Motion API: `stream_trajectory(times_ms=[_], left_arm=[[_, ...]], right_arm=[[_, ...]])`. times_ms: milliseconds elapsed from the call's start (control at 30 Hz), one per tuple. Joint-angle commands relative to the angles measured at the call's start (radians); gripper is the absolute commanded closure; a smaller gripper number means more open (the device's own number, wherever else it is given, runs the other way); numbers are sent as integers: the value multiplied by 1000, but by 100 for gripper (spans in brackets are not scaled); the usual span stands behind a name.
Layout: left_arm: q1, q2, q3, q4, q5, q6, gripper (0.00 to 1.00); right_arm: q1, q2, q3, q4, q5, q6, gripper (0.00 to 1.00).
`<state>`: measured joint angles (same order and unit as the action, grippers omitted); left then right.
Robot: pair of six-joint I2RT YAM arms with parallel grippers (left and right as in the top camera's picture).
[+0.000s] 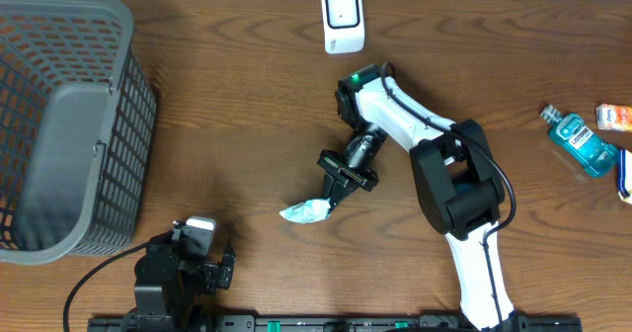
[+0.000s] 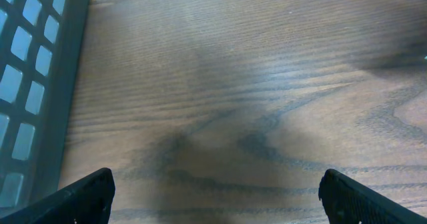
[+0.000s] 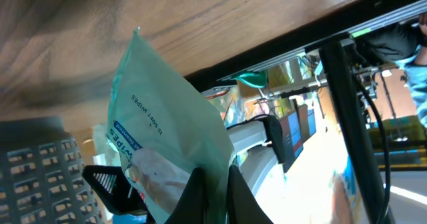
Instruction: Scan the item barcode
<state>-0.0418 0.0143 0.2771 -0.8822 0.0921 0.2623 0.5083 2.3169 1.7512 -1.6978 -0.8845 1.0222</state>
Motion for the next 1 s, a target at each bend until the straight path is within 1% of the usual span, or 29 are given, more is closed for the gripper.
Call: stream_trajectory(times_ms=[0,67,133,200,367,433,567,667,800,933,967], left_arm=[[3,-3,-14,-29,2,-2,2],[3,-3,-14,-29,2,-2,2],[3,-3,-14,-29,2,-2,2],[3,-3,-14,-29,2,-2,2],[3,-3,-14,-29,2,-2,2],[3,-3,-14,-29,2,-2,2],[3,-3,-14,-29,2,-2,2],[3,-3,-14,-29,2,-2,2],[3,-3,-14,-29,2,-2,2],[3,-3,-14,-29,2,-2,2],[3,-3,-14,-29,2,-2,2]], right_arm=[[-18,13,8,-5,-34,61,98],[-27,13,8,-5,-22,63,98],[-34,13,8,-4,29,5,99],[-40,13,8,-4,43,-20,98],[-60,13,8,-5,42,-5,96],[-71,13,8,-5,60,56,93],[-84,13,8,-5,199,273,94],[-84,13,8,-5,221,298,96],[-89,13,8,-4,226,363,96],[-105,13,8,36,275,478,92],[-109,13,8,63,290,508,89]])
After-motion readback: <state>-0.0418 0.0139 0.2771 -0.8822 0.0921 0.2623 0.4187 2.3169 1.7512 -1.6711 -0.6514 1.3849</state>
